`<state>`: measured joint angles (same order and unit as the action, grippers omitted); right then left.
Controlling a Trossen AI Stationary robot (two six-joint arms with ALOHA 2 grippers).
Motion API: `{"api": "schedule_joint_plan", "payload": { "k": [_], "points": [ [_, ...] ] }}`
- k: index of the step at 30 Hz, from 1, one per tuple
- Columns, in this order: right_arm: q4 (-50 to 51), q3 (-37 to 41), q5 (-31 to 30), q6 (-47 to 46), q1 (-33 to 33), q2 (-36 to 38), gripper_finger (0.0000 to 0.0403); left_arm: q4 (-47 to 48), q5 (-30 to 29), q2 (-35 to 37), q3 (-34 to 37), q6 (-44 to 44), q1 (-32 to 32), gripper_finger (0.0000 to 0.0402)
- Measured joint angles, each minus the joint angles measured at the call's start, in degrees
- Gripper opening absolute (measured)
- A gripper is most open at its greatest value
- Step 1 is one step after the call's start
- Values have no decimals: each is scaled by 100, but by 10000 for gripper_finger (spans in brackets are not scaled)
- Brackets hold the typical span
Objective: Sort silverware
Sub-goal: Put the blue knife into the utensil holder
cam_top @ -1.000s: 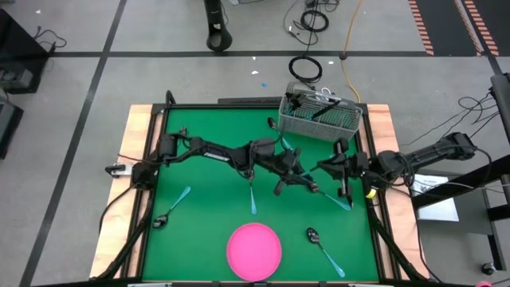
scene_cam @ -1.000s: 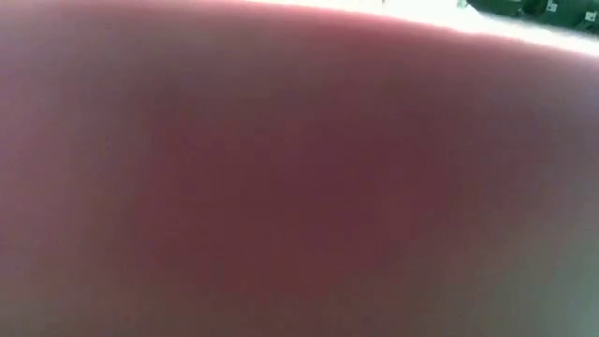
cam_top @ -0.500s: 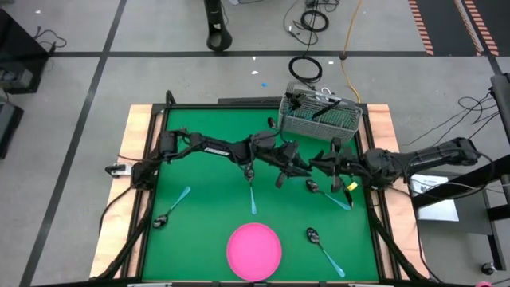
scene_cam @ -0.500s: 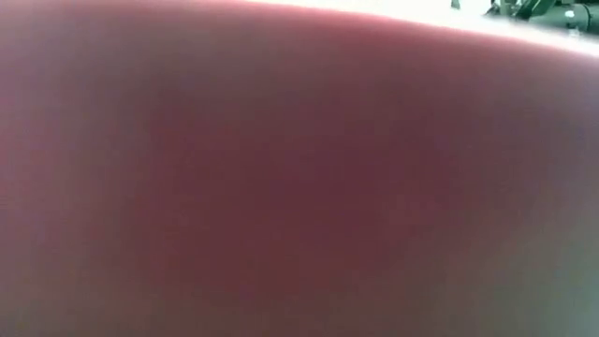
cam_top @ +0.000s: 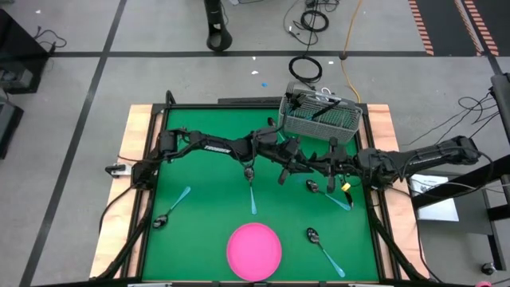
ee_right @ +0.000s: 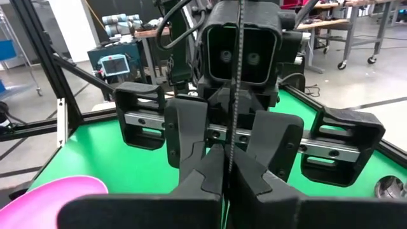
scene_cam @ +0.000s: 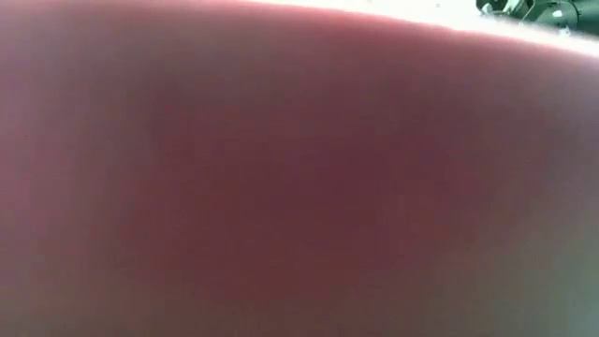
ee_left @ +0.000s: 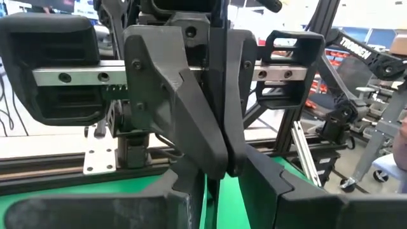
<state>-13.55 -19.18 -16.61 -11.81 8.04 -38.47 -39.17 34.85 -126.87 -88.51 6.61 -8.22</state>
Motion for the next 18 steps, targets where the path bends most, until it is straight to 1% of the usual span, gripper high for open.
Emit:
{"api": "schedule_joint_plan", "payload": {
  "k": [2, 9, 12, 14, 18],
  "points": [
    [-3, 0, 1, 0, -25, 1, 0, 14, 0, 0, -3, -1, -3, 90],
    [2, 0, 6, 47, -59, -3, 0, 512, -4, 7, -22, -132, -16, 90],
    [-6, 0, 6, 50, -59, -4, 0, 537, -3, 7, -22, -111, -43, 86],
    [-15, 0, 6, 50, -59, -3, 0, 488, -4, 7, -22, -111, -68, 74],
    [-20, 2, -5, 53, -59, -3, 0, 367, 0, 7, -22, -106, -103, 36]
  ]
}}
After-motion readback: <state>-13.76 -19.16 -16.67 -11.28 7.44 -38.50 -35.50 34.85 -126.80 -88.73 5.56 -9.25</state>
